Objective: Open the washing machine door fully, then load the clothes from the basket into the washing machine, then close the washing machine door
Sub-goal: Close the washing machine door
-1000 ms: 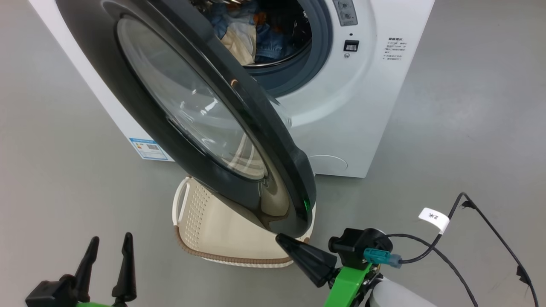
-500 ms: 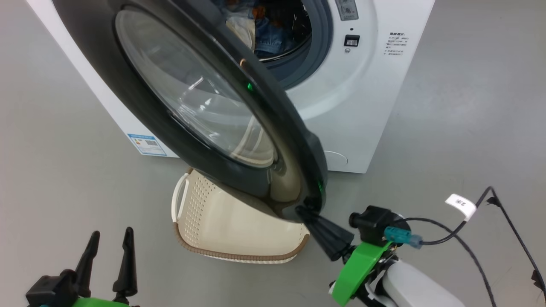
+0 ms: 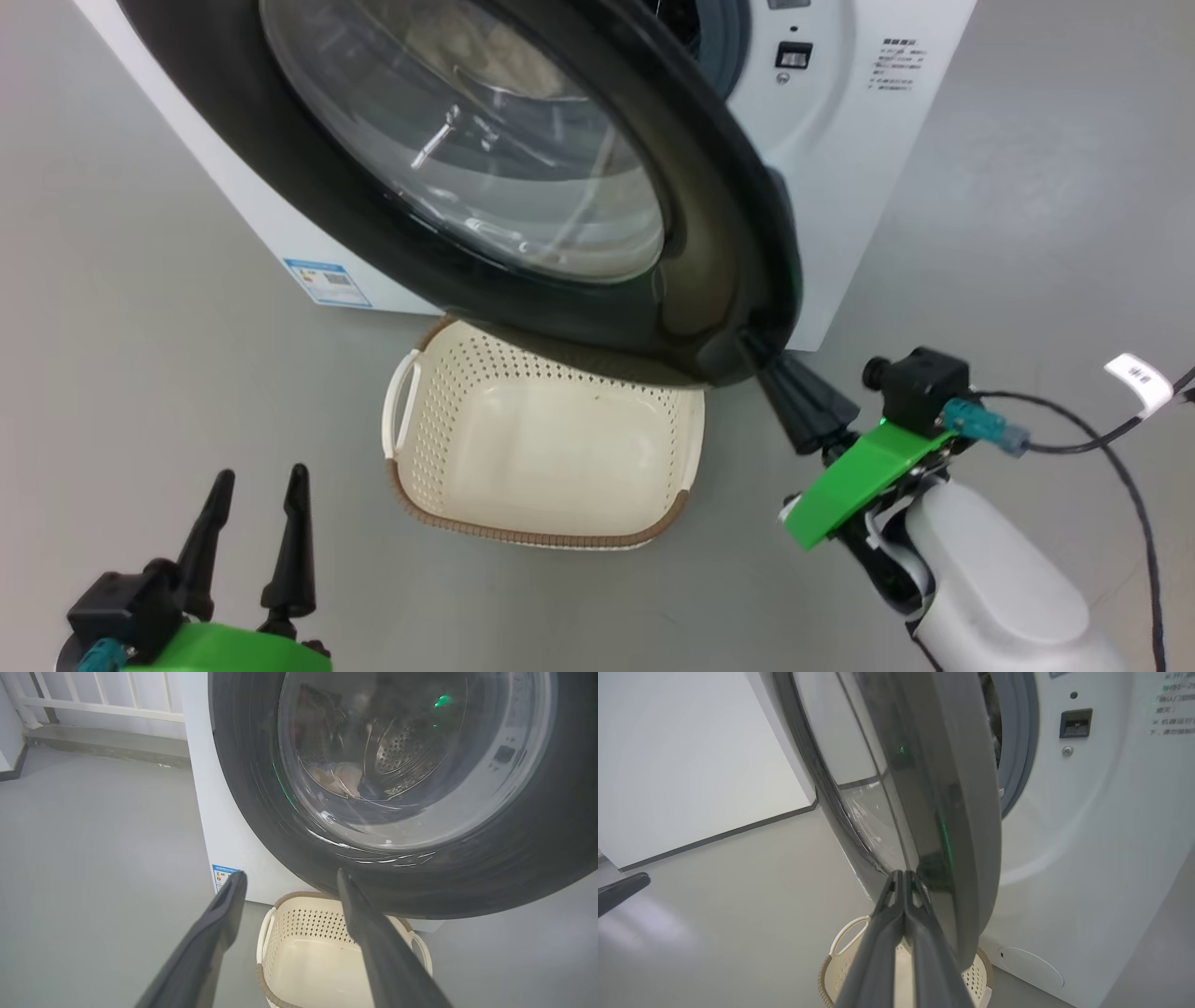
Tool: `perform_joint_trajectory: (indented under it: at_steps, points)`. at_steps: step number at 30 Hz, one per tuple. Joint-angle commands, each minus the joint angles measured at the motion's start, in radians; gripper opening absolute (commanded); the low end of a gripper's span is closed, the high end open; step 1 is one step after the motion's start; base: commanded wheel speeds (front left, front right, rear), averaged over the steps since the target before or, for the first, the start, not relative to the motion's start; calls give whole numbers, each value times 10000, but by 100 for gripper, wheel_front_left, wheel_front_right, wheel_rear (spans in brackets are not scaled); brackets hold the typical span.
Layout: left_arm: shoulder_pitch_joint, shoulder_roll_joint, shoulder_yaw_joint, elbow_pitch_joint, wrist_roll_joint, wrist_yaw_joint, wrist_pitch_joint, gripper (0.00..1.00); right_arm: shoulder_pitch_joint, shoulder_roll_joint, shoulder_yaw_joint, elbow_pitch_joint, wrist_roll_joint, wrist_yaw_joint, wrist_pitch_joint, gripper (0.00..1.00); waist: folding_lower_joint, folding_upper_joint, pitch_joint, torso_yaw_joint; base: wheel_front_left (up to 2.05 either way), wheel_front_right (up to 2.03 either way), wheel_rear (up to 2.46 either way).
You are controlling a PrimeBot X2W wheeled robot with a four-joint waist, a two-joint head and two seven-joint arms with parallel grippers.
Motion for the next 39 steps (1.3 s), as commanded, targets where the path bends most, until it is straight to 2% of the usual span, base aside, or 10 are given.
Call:
perform_joint_trajectory:
  at_steps: [1, 16, 39]
  points:
    - [-354, 209, 317, -278, -49, -15, -65, 100, -234, 39, 8, -173, -75, 14, -49, 0, -1, -1, 117, 86, 0, 0, 0]
    - [-990, 81, -66, -543, -137, -15, -65, 100, -1631, -133, -1533, 286, -370, 14, -49, 0, -1, -1, 982, 616, 0, 0, 0]
    - [-1698, -156, -422, -672, -262, -15, -65, 100, -3513, -323, -3089, 955, -906, 14, -49, 0, -1, -1, 1916, 1265, 0, 0, 0]
